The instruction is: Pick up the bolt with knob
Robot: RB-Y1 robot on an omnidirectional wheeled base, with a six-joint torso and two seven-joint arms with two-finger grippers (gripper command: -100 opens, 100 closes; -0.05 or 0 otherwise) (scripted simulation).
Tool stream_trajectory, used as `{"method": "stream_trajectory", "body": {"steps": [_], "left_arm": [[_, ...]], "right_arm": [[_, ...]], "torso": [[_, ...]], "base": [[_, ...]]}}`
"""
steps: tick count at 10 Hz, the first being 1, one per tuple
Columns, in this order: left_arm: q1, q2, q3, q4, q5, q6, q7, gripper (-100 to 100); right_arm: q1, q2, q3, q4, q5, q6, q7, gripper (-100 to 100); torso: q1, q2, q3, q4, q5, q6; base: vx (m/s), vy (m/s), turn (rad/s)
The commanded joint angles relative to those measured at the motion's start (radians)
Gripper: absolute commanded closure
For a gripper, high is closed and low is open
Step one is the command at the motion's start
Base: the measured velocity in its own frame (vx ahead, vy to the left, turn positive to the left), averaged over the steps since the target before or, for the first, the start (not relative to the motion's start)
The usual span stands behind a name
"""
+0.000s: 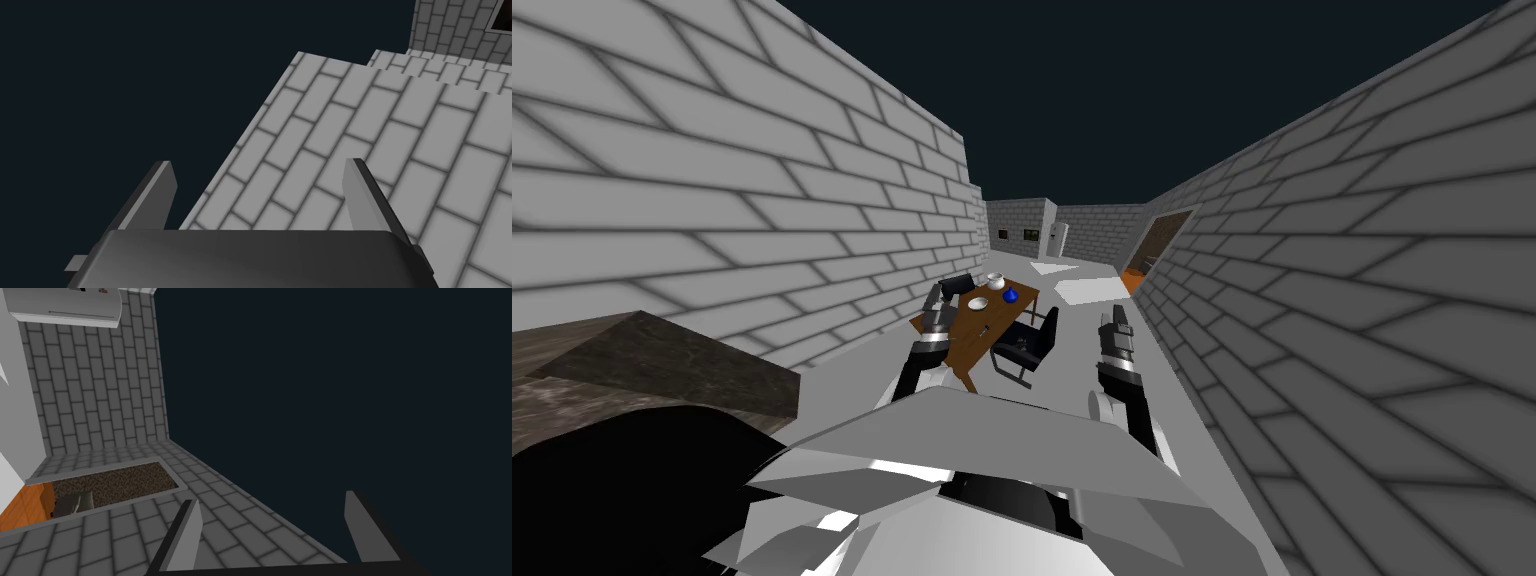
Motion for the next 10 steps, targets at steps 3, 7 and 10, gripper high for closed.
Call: {"method": "stream_trajectory", "body": {"steps": [3, 7, 10], "left_arm": [[-0.048, 0.088, 0.018, 0.077, -0.012, 0.067, 0.058, -100], [-0.110, 0.147, 0.040, 0.177, -0.026, 0.156, 0.133, -100], [-0.163, 0.180, 0.058, 0.256, -0.036, 0.230, 0.195, -100]], "right_arm": [[0.000, 0.000, 0.000, 0.000, 0.000, 0.000, 0.000, 0], [0.000, 0.000, 0.000, 0.000, 0.000, 0.000, 0.000, 0], [0.000, 0.000, 0.000, 0.000, 0.000, 0.000, 0.000, 0]], "torso": [[0.002, 0.002, 0.001, 0.000, 0.000, 0.000], [0.001, 0.003, 0.002, 0.001, 0.000, 0.000], [0.001, 0.003, 0.002, 0.001, 0.000, 0.000]], "base": [[-0.041, 0.017, 0.077], [-0.048, 0.017, 0.055], [-0.052, 0.008, 0.051]]}}
